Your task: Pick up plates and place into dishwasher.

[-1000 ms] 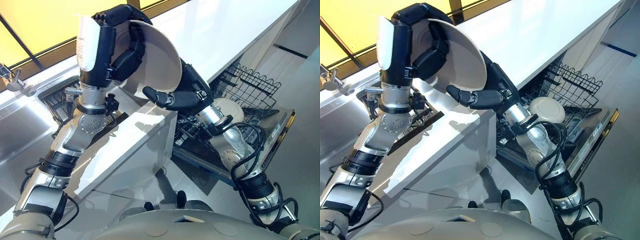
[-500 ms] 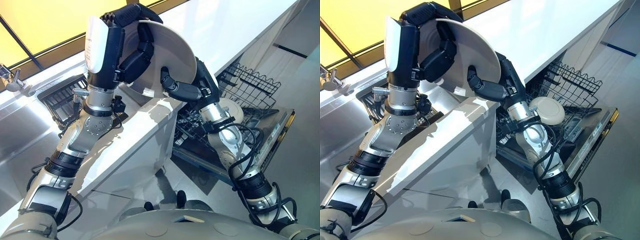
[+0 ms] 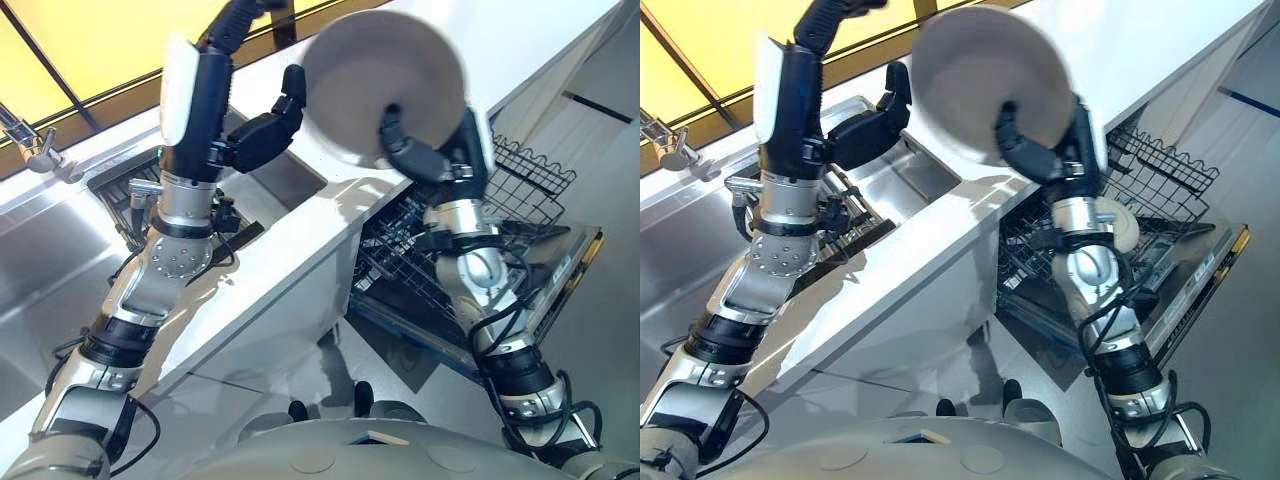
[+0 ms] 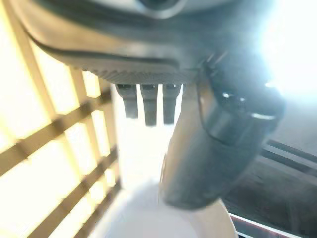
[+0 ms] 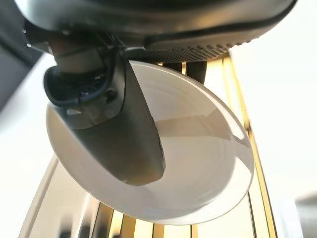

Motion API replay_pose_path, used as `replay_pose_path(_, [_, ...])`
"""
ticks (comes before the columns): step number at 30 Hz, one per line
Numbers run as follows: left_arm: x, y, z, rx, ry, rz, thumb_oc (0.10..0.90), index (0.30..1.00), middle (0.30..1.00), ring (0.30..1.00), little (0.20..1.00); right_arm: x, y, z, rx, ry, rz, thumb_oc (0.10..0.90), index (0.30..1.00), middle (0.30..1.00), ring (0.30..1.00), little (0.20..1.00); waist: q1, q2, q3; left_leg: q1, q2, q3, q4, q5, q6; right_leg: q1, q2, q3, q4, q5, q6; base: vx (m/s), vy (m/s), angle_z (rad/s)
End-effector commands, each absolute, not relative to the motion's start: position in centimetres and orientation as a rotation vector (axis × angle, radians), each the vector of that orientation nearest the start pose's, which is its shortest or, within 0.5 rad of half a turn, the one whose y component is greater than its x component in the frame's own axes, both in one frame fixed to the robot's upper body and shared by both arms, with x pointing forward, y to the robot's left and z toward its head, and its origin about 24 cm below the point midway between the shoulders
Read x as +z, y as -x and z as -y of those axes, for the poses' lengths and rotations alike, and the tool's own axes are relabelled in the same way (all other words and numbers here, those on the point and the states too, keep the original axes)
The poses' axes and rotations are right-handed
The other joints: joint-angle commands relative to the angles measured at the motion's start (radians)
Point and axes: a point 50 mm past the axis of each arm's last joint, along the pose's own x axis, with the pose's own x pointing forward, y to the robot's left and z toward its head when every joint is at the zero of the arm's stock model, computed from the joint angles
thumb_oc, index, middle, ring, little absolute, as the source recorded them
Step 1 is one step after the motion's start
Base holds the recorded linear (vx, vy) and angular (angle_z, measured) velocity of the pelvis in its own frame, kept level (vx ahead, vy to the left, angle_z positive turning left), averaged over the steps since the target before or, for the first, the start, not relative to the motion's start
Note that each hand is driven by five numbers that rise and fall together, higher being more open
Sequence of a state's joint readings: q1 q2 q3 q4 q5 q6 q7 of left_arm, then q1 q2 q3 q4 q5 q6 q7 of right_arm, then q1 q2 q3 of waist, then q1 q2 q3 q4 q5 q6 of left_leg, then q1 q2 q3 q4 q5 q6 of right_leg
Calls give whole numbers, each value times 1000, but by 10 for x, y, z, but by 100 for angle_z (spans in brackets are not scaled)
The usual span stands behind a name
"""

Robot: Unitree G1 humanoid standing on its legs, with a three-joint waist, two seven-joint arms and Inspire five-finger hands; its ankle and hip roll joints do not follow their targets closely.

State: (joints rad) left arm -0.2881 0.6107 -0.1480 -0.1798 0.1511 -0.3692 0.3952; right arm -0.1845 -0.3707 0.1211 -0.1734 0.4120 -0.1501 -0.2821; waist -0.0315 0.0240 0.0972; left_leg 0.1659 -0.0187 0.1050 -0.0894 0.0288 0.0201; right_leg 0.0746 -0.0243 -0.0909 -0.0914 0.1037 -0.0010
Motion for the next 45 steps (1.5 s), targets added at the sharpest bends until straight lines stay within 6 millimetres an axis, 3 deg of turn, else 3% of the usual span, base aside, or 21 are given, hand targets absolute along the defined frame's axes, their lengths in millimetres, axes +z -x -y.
replay_pose_path(1, [225,-264,-220,229,-528,939,800,900,900,900,900,187,-264,200,-137,-131,712,100,300,300,300,200,15,6,-96,-4,-33,-21,15,-81,7,48,26,-16,53,-131,57,0,0,0])
replay_pose_path(8, [217,-253,-262,371,-546,854,800,900,900,900,900,179,-254,242,-392,-10,724,100,300,300,300,200,21,7,-99,-4,-31,-25,13,-82,6,53,26,-22,48,-134,55,8,0,3])
replay_pose_path(16, [196,-242,-292,462,-529,723,800,900,900,900,900,141,-239,302,-839,269,530,100,300,300,300,200,19,3,-92,-2,-30,-34,9,-81,8,56,29,-20,53,-141,54,12,-5,3])
replay_pose_path(20, [191,-239,-300,487,-528,685,800,900,900,900,900,119,-233,320,-918,453,392,100,300,300,300,200,22,3,-84,-1,-29,-40,7,-80,8,59,29,-22,56,-144,53,13,-8,3])
replay_pose_path(28, [185,-236,-308,479,-476,633,800,900,900,900,900,85,-234,325,-838,721,183,100,300,300,300,200,37,0,-64,-5,-28,-56,8,-74,5,60,24,-40,69,-155,51,19,-21,8])
replay_pose_path(40, [179,-240,-308,451,-463,569,800,900,900,900,900,55,-245,321,-703,852,-1,100,300,300,300,200,78,8,-48,-15,-28,-89,6,-64,-7,71,13,-88,68,-163,52,36,-7,14])
replay_pose_path(45, [176,-242,-305,423,-458,547,800,900,900,900,900,34,-247,320,-640,897,-164,100,300,300,300,200,95,11,-45,-20,-29,-101,5,-58,-11,75,9,-102,66,-166,51,32,4,16])
